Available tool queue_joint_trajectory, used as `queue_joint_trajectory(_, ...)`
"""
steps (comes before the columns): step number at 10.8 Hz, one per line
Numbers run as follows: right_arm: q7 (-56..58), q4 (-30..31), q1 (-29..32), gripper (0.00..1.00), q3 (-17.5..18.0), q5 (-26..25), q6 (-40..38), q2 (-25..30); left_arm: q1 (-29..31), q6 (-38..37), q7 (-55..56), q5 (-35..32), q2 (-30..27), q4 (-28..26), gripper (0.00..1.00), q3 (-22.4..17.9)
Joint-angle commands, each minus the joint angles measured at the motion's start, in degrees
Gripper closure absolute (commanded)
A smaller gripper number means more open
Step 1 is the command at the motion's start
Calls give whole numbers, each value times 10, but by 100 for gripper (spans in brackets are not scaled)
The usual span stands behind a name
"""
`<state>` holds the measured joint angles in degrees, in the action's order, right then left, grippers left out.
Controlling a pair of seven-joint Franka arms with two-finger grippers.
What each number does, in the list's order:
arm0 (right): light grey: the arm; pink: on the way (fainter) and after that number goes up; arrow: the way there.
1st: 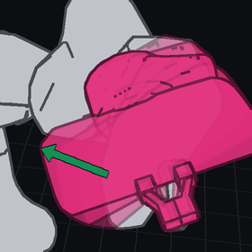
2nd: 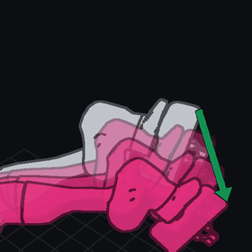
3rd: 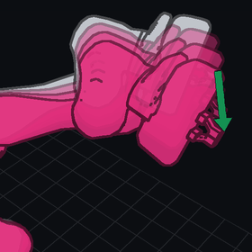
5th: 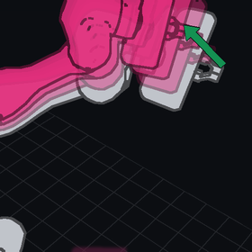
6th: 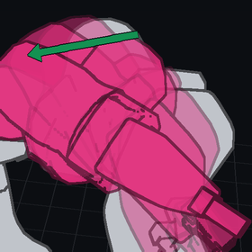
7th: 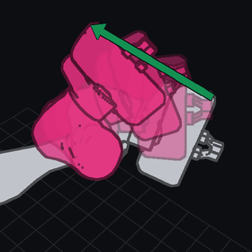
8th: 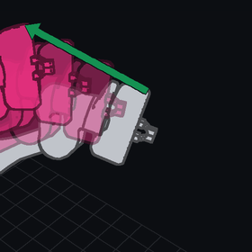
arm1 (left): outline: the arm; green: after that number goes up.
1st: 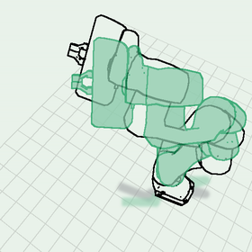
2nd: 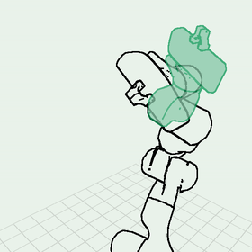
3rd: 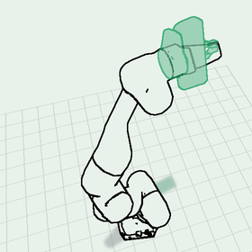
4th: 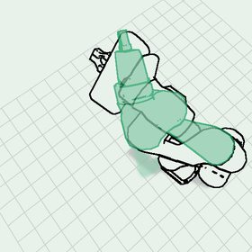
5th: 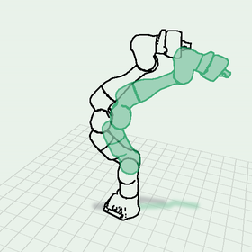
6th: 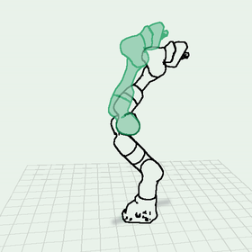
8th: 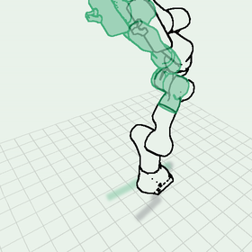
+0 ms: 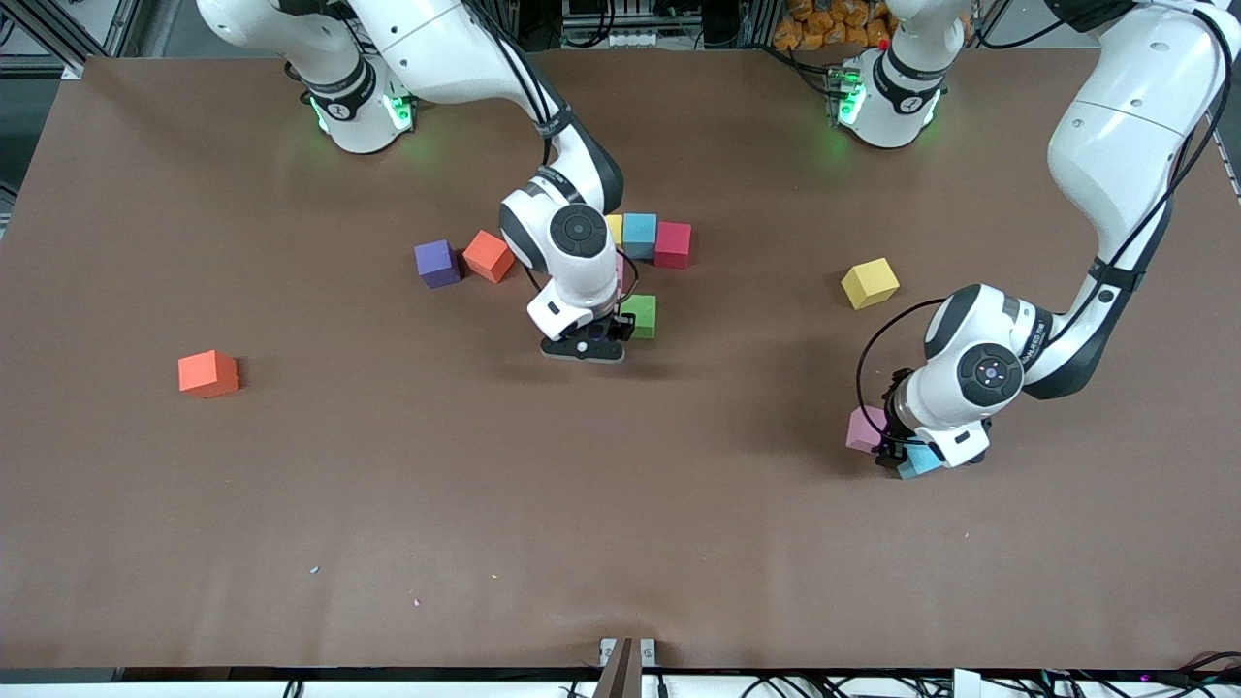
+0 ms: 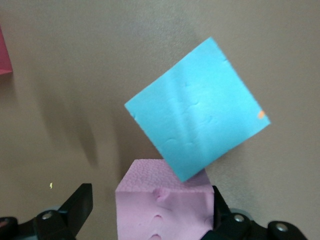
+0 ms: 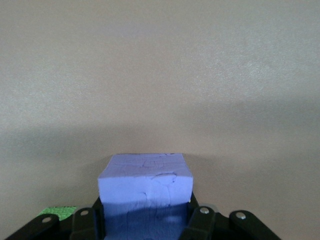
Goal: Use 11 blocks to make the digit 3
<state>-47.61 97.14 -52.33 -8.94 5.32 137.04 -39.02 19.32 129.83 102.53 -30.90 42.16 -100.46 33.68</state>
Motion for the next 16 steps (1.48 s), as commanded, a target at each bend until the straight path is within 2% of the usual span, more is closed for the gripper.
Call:
queue_joint_trajectory(1, -16, 0, -1, 100, 8, -14, 3, -4, -1, 5, 12, -14, -13, -18, 0, 4)
queue_joint_trajectory(16, -13, -12, 0, 100, 10, -13, -1, -7, -2, 7, 19, -17, -13, -14, 0, 5)
